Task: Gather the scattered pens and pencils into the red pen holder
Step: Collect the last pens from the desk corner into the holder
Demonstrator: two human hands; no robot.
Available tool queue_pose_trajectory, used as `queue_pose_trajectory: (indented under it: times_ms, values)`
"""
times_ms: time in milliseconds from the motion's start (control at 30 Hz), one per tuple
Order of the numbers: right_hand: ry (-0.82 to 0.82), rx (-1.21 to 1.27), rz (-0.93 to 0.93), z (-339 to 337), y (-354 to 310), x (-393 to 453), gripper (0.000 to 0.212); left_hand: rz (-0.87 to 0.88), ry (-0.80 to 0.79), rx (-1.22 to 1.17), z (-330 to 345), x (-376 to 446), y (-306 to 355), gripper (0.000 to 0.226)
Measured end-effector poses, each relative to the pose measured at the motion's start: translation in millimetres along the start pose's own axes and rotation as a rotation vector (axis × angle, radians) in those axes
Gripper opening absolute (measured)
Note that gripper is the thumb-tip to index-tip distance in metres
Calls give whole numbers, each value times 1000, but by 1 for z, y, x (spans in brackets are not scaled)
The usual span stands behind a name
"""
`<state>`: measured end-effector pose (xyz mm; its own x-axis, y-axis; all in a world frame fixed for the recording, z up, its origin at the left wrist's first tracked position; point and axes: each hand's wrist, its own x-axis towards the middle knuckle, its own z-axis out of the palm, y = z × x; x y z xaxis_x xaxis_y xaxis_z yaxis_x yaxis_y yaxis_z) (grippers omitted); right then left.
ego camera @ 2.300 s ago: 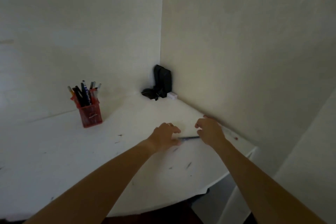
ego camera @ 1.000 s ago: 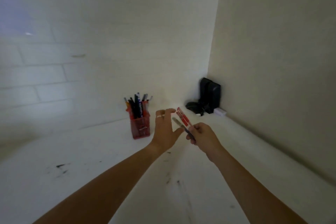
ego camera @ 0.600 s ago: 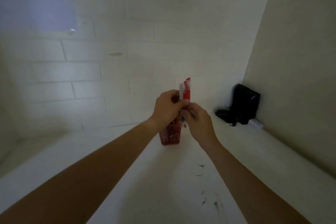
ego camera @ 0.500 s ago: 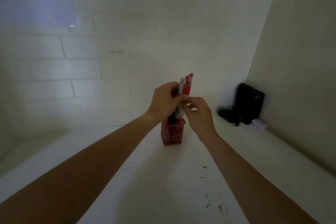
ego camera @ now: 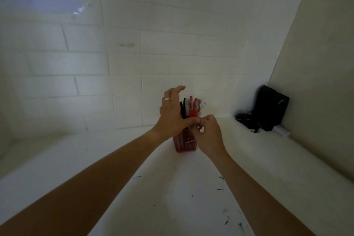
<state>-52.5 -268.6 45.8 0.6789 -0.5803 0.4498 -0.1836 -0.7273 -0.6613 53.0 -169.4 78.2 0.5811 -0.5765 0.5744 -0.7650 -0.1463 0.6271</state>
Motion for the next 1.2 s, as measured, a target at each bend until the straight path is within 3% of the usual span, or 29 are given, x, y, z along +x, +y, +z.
queue_pose_trajectory:
  times_ms: [100, 200, 300, 400, 567, 733, 800, 867, 933, 1067, 1200]
  values:
    - [-10, -76, -30, -1, -2, 0, 16, 142, -47, -64, -2, 4, 2, 100]
    - [-24, -90, -57, -4, -5, 1, 17, 222, -88, -16, -3, 8, 5, 75]
    - [24, -140, -69, -5, -3, 2, 14, 214, -96, 78, 0, 9, 5, 48]
    - [79, -70, -60, -6, -3, -1, 15, 179, -89, 118, 5, 8, 3, 46]
    - [142, 37, -48, -8, 0, -3, 36, 221, -48, 126, 8, 7, 2, 74]
    - [-238, 503, 93, -11, -7, -1, 82, 169, -48, 185, 13, 14, 8, 51]
    - [-305, 563, 124, -6, -5, 6, 106, 152, -44, 176, 16, 17, 8, 45]
    - [-299, 599, 170, -1, -3, 15, 117, 154, -23, 159, 14, 21, 6, 39]
    - [-286, 591, 140, 3, -4, 20, 109, 164, -18, 146, 11, 23, 5, 41]
    - [-205, 394, -35, 11, -9, 27, 73, 233, -50, 107, 6, 22, 3, 57]
    - [-184, 326, -94, 15, -13, 35, 54, 234, 8, 19, 7, 19, 4, 55]
